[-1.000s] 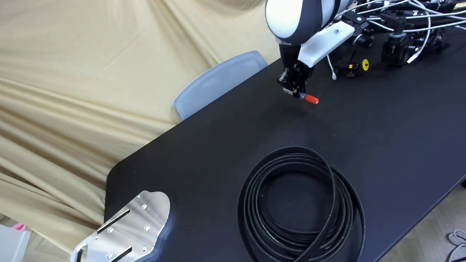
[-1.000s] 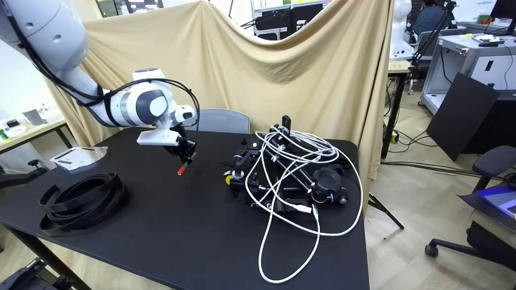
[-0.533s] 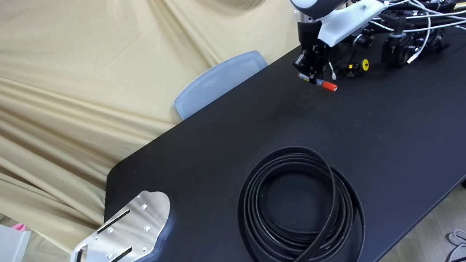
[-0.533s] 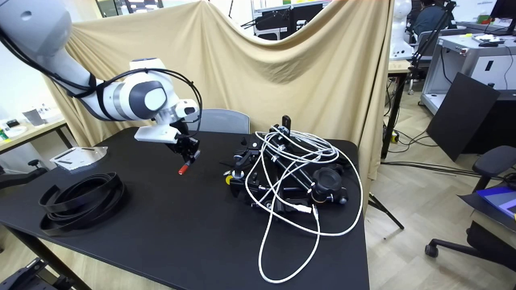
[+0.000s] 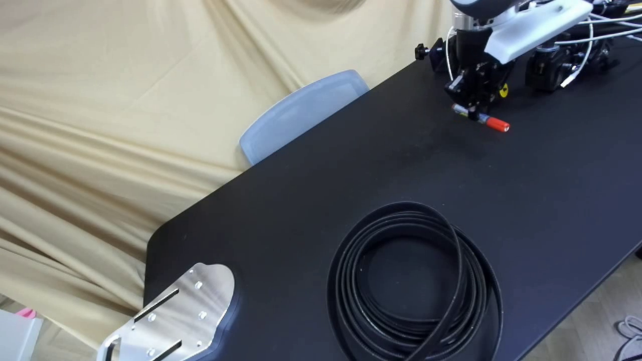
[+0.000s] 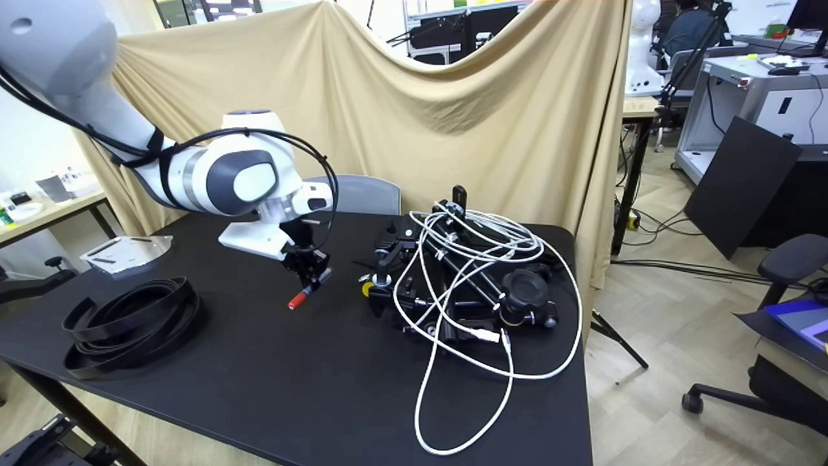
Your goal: Move the marker to the left.
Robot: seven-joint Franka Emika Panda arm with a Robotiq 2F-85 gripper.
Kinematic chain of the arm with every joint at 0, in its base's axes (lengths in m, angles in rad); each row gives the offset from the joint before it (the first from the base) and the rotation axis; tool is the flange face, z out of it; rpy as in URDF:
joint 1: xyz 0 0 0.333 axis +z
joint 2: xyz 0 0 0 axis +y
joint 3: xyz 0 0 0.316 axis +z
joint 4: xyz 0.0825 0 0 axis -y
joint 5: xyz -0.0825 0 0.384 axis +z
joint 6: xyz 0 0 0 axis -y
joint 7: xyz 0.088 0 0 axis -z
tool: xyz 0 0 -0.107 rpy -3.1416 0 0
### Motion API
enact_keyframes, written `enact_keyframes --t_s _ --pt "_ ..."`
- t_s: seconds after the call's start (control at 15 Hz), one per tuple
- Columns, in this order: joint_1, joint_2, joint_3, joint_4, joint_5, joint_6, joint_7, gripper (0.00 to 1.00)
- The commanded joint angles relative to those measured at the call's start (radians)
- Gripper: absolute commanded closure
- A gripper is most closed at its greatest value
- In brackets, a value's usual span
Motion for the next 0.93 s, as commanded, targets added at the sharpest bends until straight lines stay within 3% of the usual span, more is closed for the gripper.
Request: enact_keyframes --t_s 0.0,0.53,0.87 --pt "-0.015 -0.035 -0.013 -0.084 0.013 0.048 0.015 0.95" --pt "-0.01 -0.011 -0.046 -0.163 0.0 0.222 0.032 0.95" --pt "-0.074 -0.001 0.021 -0.169 0.094 0.22 -0.007 0.95"
